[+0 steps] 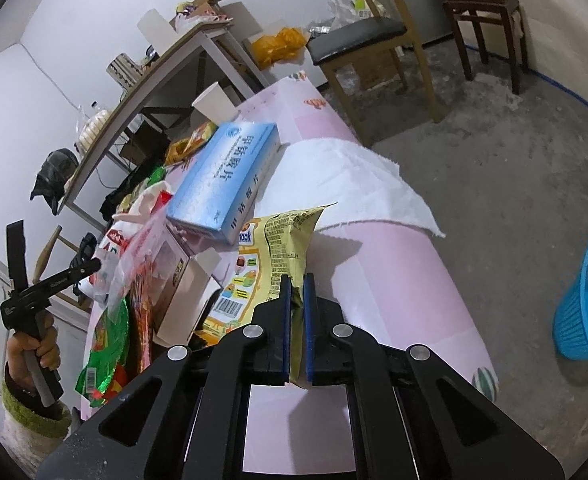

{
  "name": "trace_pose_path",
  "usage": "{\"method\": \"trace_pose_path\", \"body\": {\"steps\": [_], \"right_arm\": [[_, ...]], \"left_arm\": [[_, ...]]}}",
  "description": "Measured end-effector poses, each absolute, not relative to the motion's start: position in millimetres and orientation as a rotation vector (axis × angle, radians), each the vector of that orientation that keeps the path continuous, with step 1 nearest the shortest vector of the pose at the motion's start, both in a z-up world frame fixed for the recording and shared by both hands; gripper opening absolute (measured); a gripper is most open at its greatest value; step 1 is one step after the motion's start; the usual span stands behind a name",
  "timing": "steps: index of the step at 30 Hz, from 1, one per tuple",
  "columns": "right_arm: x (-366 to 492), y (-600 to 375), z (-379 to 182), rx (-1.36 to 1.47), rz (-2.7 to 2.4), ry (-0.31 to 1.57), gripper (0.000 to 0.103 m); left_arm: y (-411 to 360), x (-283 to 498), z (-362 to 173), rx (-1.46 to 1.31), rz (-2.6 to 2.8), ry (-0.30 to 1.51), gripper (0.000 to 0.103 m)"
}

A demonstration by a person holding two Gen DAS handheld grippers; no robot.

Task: Collect trash
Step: 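Grasp the clear plastic cup rim with the left tool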

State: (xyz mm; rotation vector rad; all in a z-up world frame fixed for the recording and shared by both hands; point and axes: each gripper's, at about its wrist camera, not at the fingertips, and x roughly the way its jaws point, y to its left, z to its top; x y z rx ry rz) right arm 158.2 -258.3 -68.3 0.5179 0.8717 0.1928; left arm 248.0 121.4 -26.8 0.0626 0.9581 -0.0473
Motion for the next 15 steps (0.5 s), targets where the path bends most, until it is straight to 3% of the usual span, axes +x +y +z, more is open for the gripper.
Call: {"method": "trace_pose_path", "body": {"steps": [8, 15], "right_arm": [[144.0, -272.5, -52.2, 0.526, 0.177, 0.818, 0.003], [112.8, -304.7, -32.9, 0.552, 0.132, 0.733, 0.003]], "left_arm": [[127.0, 212.1, 29.1, -0.021, -0.053, 0.827, 0.004], [60.5, 179.4, 75.6, -0.043, -0.232, 0.736, 0.004]]}}
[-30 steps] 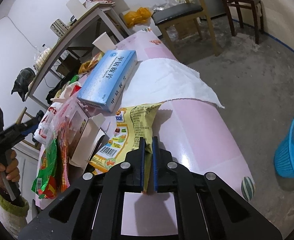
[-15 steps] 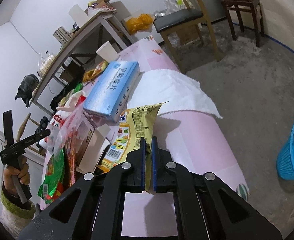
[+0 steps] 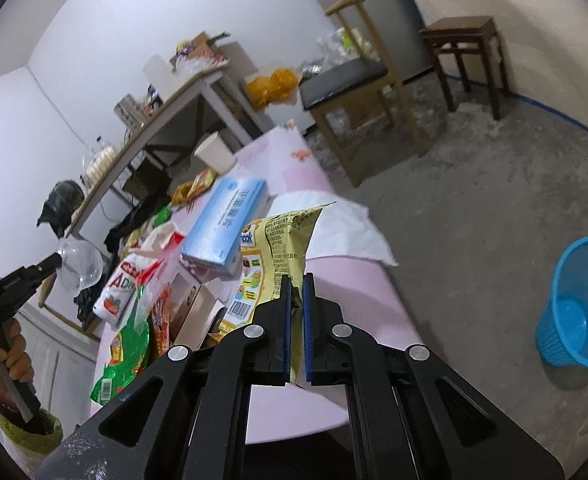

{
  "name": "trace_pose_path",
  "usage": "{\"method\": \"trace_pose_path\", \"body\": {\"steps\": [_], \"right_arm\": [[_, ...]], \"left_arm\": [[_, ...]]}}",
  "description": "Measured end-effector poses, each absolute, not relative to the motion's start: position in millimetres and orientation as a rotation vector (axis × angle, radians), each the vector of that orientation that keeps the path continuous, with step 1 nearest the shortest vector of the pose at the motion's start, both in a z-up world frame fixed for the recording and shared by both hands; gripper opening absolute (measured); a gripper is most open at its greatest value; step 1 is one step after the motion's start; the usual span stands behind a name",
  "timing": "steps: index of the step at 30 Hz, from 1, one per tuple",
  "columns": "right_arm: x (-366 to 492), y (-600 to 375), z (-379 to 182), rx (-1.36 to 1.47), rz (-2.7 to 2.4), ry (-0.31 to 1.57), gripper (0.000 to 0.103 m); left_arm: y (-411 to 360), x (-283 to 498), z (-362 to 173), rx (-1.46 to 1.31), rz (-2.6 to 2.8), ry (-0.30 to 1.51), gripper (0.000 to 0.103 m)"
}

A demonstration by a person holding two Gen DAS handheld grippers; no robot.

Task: Collect trash
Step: 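Grasp the clear plastic cup rim with the left tool, then carry both items to the blue wastebasket and open both tools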

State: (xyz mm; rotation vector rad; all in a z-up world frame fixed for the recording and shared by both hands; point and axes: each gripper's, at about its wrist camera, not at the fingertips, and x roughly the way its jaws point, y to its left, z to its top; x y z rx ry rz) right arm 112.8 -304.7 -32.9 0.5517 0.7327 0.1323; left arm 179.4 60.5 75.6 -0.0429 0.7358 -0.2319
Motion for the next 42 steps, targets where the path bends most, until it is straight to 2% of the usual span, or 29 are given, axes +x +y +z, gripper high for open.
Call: {"method": "trace_pose_path", "body": {"steps": [4, 8, 16, 21, 23, 24, 25, 26, 29, 36, 39, 42], "right_arm": [[84.7, -338.8, -30.3, 0.575, 0.054, 0.694, 0.003], [47.2, -392.4, -42.5, 0.618, -0.103, 0.667, 0.003], [-1.8, -499.3, -104.0, 0.719, -0.453, 0.709, 0.003], [2.6, -560.8, -142.5, 0.799, -0.602, 0.734, 0.004], [9.9, -580.4, -164.0, 0.839, -0.633, 0.765, 0.014], [15.2, -594.4, -181.6, 0.874, -0.655, 0.795, 0.025], [20.2, -603.2, -196.8, 0.89, -0.673, 0.836, 0.05], [22.7, -608.8, -211.4, 0.904, -0.691, 0.873, 0.054], [10.4, -607.4, -227.7, 0.964, -0.71, 0.881, 0.054], [-27.4, -580.7, -207.1, 0.97, -0.673, 0.846, 0.057], [-37.8, -565.6, -180.7, 0.909, -0.671, 0.816, 0.065], [-38.5, -545.3, -144.3, 0.786, -0.682, 0.772, 0.078]], "left_arm": [[-28.2, 171.2, 82.2, -0.032, -0.444, 0.757, 0.004], [-137.7, 169.7, 62.1, -0.035, -0.675, 0.869, 0.004], [-374.0, 177.5, -50.9, 0.054, -0.952, 1.207, 0.004], [-481.3, 174.0, -103.0, 0.149, -1.027, 1.271, 0.005], [-504.3, 174.8, -123.9, 0.157, -1.031, 1.327, 0.023], [-513.6, 175.8, -134.7, 0.172, -1.012, 1.357, 0.053], [-518.8, 175.9, -143.9, 0.196, -0.958, 1.373, 0.068], [-516.2, 174.8, -146.3, 0.19, -0.935, 1.364, 0.068], [-493.8, 173.6, -140.6, 0.13, -0.929, 1.33, 0.075], [-427.4, 161.1, -101.0, 0.04, -0.959, 1.148, 0.076], [-387.9, 149.9, -75.3, -0.003, -0.98, 1.094, 0.076], [-347.5, 137.0, -49.2, -0.034, -0.959, 1.02, 0.082]]}}
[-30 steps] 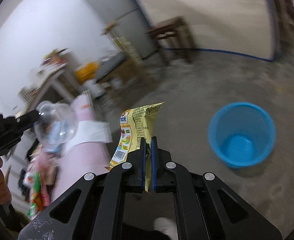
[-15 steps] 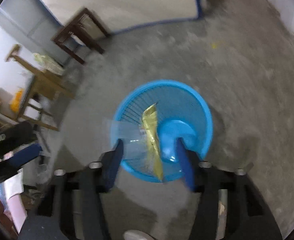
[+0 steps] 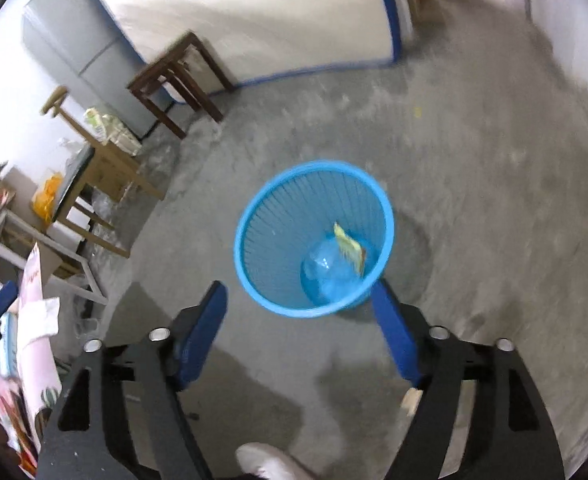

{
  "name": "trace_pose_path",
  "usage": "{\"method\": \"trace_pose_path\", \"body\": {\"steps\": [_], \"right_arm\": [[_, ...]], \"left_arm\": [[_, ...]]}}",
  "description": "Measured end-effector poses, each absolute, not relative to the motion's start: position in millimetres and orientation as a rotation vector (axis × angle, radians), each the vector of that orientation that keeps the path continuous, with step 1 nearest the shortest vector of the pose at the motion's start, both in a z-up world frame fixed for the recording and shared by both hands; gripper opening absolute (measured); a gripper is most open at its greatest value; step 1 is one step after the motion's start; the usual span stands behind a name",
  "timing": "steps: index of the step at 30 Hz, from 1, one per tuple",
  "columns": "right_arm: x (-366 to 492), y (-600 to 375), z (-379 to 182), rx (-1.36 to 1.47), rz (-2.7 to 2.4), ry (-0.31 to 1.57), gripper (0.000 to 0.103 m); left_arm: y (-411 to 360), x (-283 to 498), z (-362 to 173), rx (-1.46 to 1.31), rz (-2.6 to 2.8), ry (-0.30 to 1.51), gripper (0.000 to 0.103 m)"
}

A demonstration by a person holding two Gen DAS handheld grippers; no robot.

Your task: Collect trash

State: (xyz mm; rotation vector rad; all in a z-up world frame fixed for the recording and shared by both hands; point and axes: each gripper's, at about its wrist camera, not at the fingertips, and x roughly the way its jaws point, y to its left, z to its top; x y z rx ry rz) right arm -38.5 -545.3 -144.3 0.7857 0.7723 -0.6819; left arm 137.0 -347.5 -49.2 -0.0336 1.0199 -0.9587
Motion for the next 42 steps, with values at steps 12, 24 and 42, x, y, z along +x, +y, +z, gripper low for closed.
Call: {"method": "trace_pose_path", "body": {"steps": [12, 24, 42], "right_arm": [[29.1, -402.3, -23.1, 0.324, -0.321, 0.616, 0.095], [129.1, -266.8, -4.9, 0.584, 0.44, 0.745, 0.061], [213.1, -176.8, -34.6, 0.507, 0.493, 0.918, 0.003]], "left_arm": [[-116.4, 103.0, 39.8, -0.192, -0.768, 0.712, 0.096], [87.0, 93.2, 17.8, -0.26, -0.395, 0.658, 0.097], [157.2, 133.8, 20.1, -0.227, -0.343, 0.641, 0.097]]}}
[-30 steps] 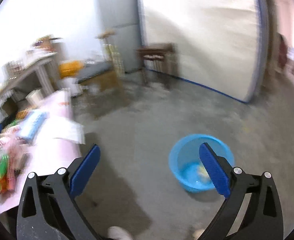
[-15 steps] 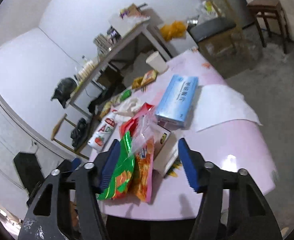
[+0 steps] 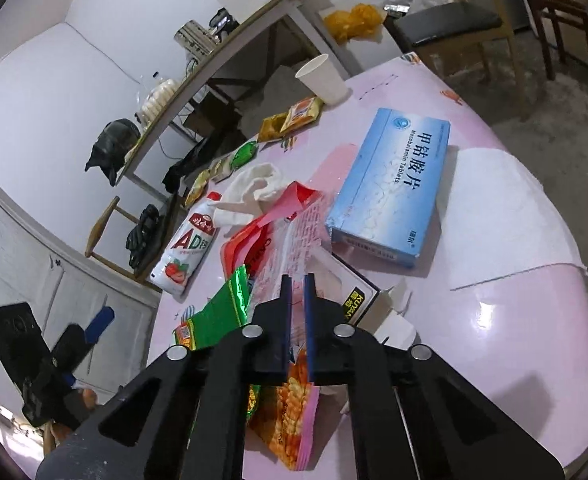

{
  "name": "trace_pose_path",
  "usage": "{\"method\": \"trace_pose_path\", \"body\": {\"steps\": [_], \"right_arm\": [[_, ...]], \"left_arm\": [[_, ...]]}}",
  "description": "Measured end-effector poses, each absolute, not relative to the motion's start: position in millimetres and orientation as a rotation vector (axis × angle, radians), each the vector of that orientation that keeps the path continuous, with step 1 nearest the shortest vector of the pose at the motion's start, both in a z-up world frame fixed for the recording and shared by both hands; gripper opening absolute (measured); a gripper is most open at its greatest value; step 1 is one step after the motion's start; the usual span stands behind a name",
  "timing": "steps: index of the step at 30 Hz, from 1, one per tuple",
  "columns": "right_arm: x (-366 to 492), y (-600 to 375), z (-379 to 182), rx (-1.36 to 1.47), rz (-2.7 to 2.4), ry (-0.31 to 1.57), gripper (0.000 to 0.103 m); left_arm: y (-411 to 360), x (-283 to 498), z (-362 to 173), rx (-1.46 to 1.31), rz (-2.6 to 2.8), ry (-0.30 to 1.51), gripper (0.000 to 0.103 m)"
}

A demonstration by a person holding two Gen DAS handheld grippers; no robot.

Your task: Collect trash

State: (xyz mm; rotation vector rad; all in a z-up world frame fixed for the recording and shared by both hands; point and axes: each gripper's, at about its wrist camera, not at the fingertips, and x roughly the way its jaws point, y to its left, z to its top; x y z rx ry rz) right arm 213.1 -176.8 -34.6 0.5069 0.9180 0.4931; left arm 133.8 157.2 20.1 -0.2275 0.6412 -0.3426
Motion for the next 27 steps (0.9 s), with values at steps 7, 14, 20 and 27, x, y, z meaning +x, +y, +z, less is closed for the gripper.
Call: {"method": "trace_pose_path", "body": {"steps": [7, 14, 20, 27], "right_arm": [[214.5, -184.2, -32.5, 0.565, 0.549, 0.893, 0.0], [216.2, -192.3, -31.4, 0.62, 0.577, 0.872, 0.0], [223.0, -201.9, -38.3, 0.668, 0.614, 0.879, 0.0], [226.0, -206.1, -46.5, 0.705, 0.631, 0.877, 0.0]], "left_arm": [[145.7, 209.2, 50.0, -0.072, -0.305, 0.688, 0.092], [132.0, 304.7, 11.4, -0.006, -0.227, 0.871, 0.077], [102.1, 328.4, -25.0, 0.058, -0.277, 0.95, 0.059], [94.3, 347.1, -48.6, 0.15, -0.157, 0.981, 0.013]]}}
